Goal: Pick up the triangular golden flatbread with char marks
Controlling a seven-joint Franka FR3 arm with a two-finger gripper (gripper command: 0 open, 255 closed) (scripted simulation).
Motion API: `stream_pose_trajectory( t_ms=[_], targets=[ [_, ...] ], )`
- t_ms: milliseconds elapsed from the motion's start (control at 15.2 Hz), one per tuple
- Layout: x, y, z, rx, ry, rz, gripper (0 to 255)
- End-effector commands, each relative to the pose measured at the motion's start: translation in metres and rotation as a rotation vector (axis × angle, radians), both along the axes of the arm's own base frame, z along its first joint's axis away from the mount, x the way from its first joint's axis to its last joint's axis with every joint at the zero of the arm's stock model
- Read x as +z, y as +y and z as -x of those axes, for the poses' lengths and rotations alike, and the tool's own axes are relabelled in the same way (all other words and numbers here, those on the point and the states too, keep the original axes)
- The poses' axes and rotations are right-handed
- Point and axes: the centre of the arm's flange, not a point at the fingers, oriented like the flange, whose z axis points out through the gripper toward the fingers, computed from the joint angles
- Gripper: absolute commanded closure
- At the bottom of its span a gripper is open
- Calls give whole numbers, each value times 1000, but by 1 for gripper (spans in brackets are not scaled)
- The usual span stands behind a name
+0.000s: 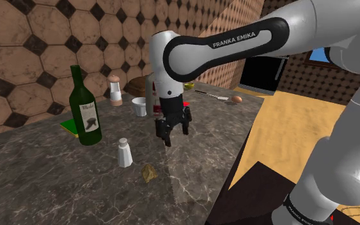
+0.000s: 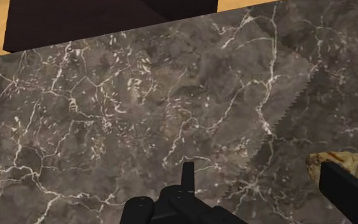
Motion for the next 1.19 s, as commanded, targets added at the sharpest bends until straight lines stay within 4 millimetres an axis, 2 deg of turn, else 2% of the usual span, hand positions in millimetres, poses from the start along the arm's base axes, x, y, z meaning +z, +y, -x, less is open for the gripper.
stream_pose_trajectory(
  t_ms=[0, 528, 990, 1122],
  targets=[
    [-14, 23, -5, 8, 11, 1, 0],
    [-58, 117, -33, 41, 53, 5, 0],
    [-95, 117, -33, 41, 53, 5, 0],
    [-98, 117, -33, 41, 53, 5, 0]
  ],
)
